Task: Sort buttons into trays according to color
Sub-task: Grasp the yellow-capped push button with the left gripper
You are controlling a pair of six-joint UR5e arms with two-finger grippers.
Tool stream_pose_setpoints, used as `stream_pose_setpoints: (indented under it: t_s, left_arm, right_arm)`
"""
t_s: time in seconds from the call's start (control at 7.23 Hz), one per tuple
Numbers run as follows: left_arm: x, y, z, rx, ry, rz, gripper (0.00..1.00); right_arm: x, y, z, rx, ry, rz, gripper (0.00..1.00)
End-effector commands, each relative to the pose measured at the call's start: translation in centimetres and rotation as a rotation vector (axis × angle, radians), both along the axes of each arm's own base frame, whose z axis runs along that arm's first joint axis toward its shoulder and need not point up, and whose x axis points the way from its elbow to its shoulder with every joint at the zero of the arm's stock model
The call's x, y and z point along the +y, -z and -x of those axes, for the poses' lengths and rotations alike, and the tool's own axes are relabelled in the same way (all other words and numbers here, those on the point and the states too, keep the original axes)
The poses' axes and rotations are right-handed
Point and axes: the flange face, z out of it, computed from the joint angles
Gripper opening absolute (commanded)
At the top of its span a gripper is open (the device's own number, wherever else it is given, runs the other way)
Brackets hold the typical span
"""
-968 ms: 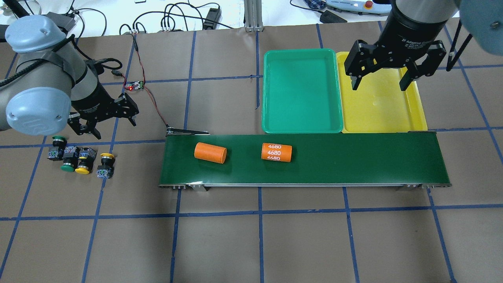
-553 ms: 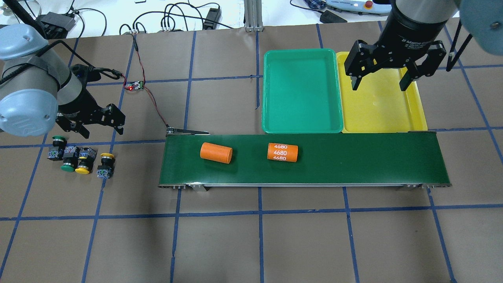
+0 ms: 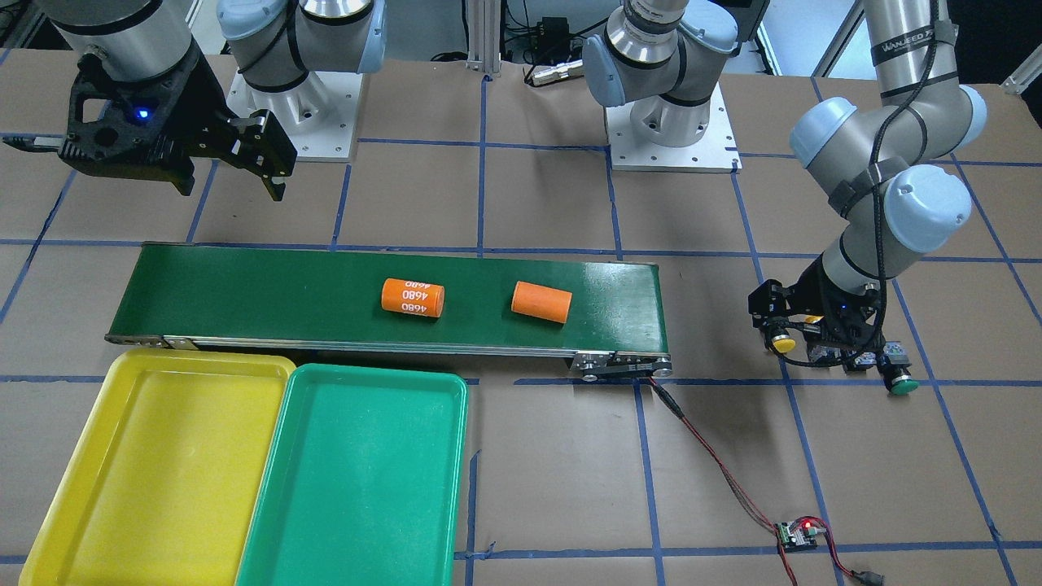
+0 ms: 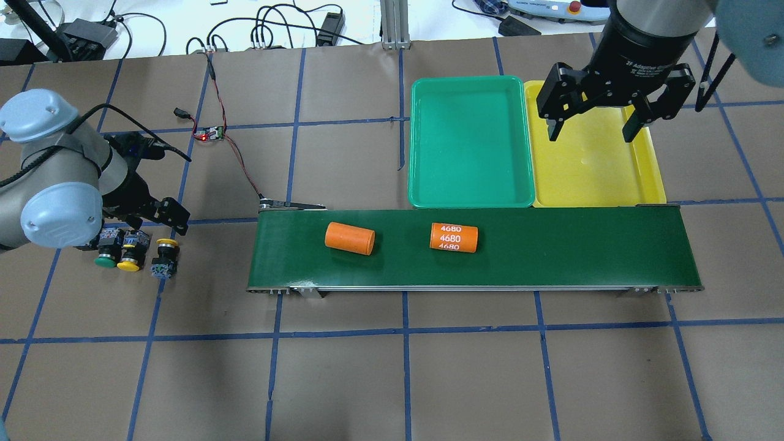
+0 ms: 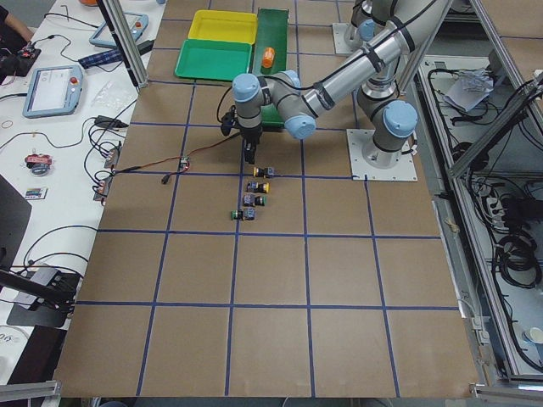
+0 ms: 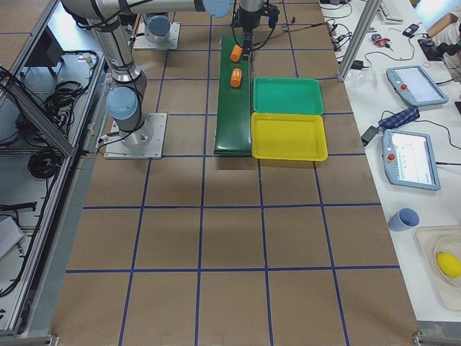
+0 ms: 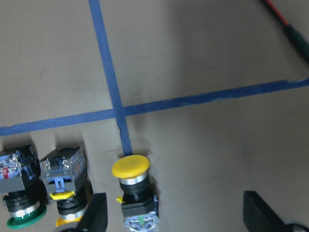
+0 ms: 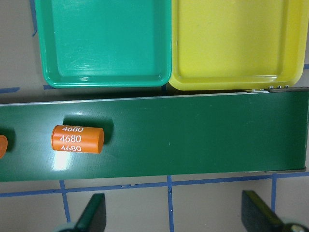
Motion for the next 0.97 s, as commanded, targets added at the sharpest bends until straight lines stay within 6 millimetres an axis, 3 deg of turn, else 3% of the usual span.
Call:
stream_pose_setpoints:
  t_s: [0.0, 0.69, 0.83]
  left_arm:
    - [0.9, 2.9, -1.4, 0.016, -0.046, -0.037, 1.00]
    - [1.3, 5.3, -1.5, 0.028, -0.069, -0.088, 1.00]
    - [1.3, 5.3, -1.5, 0.028, -0.074, -0.088, 0.48]
  right_arm:
    - [0.0, 0.0, 0.0, 0.000, 0.000, 0.000, 1.00]
    - [0.0, 0.0, 0.0, 0.000, 0.000, 0.000, 1.00]
    - [0.0, 0.0, 0.0, 0.000, 0.000, 0.000, 1.00]
